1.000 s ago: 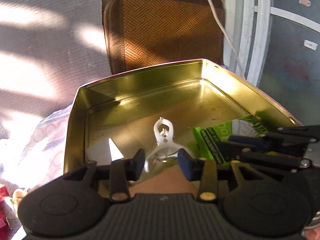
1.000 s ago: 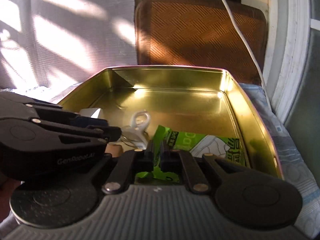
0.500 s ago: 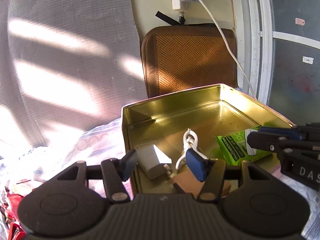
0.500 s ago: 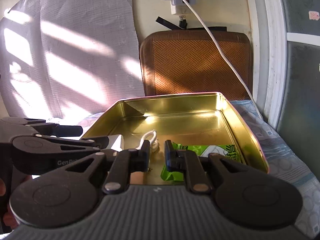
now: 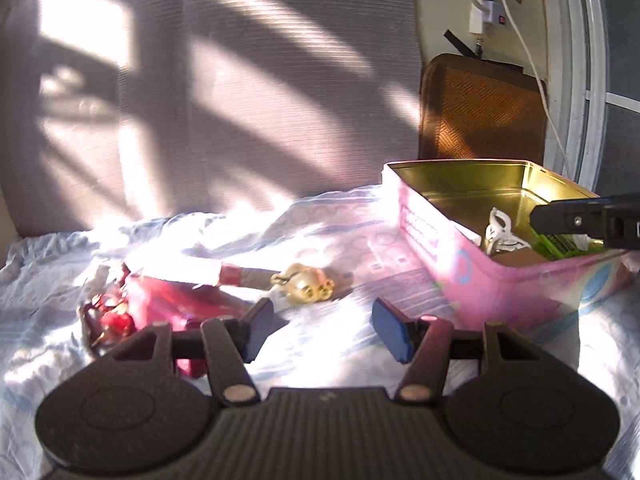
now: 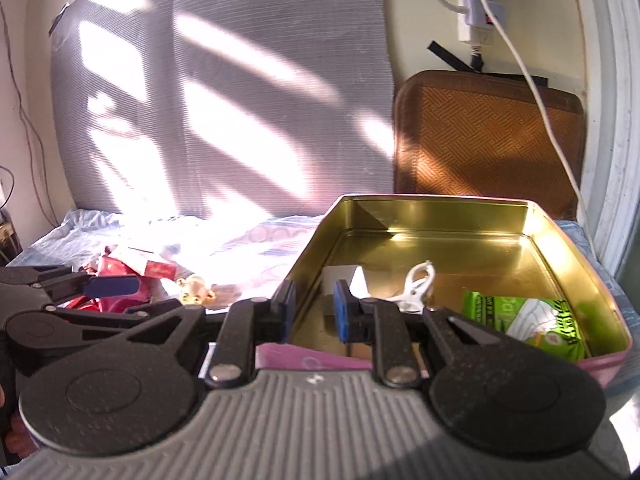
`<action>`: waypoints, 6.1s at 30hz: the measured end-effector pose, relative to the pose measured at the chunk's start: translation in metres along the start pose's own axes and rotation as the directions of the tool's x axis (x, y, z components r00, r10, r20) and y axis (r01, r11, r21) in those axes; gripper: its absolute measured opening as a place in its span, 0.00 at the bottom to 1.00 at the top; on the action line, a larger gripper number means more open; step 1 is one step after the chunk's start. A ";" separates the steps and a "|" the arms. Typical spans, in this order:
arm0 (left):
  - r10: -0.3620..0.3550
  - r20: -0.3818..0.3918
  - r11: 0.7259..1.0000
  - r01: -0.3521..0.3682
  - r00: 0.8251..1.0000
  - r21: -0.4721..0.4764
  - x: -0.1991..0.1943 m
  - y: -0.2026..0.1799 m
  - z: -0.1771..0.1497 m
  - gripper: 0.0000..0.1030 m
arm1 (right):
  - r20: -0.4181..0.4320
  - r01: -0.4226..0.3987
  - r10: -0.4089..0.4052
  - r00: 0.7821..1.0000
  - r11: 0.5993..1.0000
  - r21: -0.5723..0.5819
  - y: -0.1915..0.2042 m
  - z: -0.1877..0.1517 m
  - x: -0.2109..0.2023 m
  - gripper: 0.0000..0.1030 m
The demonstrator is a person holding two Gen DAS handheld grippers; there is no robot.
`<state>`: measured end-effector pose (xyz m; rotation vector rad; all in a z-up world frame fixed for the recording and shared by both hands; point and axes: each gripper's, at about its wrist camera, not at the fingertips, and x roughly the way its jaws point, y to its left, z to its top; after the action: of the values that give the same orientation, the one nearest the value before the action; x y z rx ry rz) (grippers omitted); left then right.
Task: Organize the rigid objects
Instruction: 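Grasp the pink pouch with the right gripper, then lower the pink pouch into the pink tin and open the right gripper, then lift the right gripper out of the tin and back away, then reach the right gripper to the red stapler and grasp it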
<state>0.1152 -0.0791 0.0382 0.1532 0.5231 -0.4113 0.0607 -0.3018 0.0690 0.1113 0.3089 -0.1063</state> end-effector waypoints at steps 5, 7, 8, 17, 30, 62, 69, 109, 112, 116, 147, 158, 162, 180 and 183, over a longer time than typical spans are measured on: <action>0.193 -0.023 0.972 -0.195 0.981 -0.130 -0.013 0.084 -0.040 0.54 | -0.065 -0.122 0.118 0.991 0.991 -0.061 0.051 -0.001 0.029 0.23; 0.296 -0.037 0.933 -0.297 0.954 -0.201 -0.016 0.117 -0.050 0.53 | -0.104 -0.171 0.163 0.981 0.983 -0.071 0.074 -0.002 0.048 0.23; 0.306 -0.040 0.919 -0.306 0.951 -0.249 -0.019 0.129 -0.051 0.51 | -0.126 -0.200 0.190 0.974 0.978 -0.068 0.084 -0.002 0.060 0.24; 0.311 0.058 0.904 -0.277 0.949 -0.327 -0.031 0.145 -0.052 0.53 | -0.235 -0.335 0.349 0.907 0.937 0.099 0.162 -0.004 0.144 0.37; 0.017 0.100 0.959 0.012 0.995 -0.285 -0.036 0.127 -0.055 0.54 | -0.227 -0.348 0.337 0.914 0.938 -0.006 0.078 -0.055 0.025 0.06; -0.425 -0.008 0.905 0.425 0.905 -0.005 -0.015 0.040 -0.036 0.72 | -0.150 -0.284 0.278 0.949 0.959 -0.017 0.079 -0.063 0.033 0.25; -0.504 0.169 0.863 0.500 0.847 0.066 -0.057 0.004 0.025 0.69 | 0.035 -0.179 0.187 0.982 0.968 -0.174 0.058 -0.038 -0.031 0.24; -0.306 -0.085 0.940 0.315 0.948 0.128 0.051 -0.180 0.073 0.75 | -0.064 0.193 -0.190 0.980 0.979 0.058 -0.151 -0.004 -0.021 0.16; -0.292 -0.084 0.945 0.301 0.953 0.127 0.035 -0.174 0.062 0.75 | -0.033 0.150 -0.148 0.988 0.985 0.079 -0.137 -0.003 -0.036 0.16; -0.246 -0.068 0.958 0.253 0.967 0.135 0.021 -0.159 0.049 0.75 | -0.017 0.099 -0.098 0.995 0.991 0.090 -0.118 -0.003 -0.048 0.16; -0.136 0.064 0.982 0.125 0.989 0.142 -0.048 -0.099 -0.002 0.90 | 0.170 0.138 -0.199 0.965 0.940 0.312 -0.035 -0.056 -0.130 0.37; -0.158 0.076 0.975 0.143 0.985 0.173 -0.058 -0.119 -0.001 0.96 | 0.168 0.127 -0.192 0.967 0.932 0.339 -0.042 -0.066 -0.128 0.44; -0.158 0.067 0.974 0.144 0.985 0.172 -0.055 -0.120 -0.002 0.96 | 0.153 0.113 -0.178 0.972 0.926 0.360 -0.046 -0.069 -0.126 0.45; -0.121 0.039 0.984 0.115 0.992 0.136 -0.040 -0.100 -0.011 0.97 | 0.117 0.116 -0.166 0.979 0.930 0.349 -0.036 -0.069 -0.115 0.45; -0.106 0.037 0.987 0.100 0.994 0.125 -0.037 -0.094 -0.013 0.97 | 0.106 0.114 -0.159 0.982 0.934 0.337 -0.033 -0.069 -0.111 0.45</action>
<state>0.0407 -0.1479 0.0425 0.2359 0.4637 -0.5469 -0.0688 -0.3162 0.0350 0.4147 0.1635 -0.3031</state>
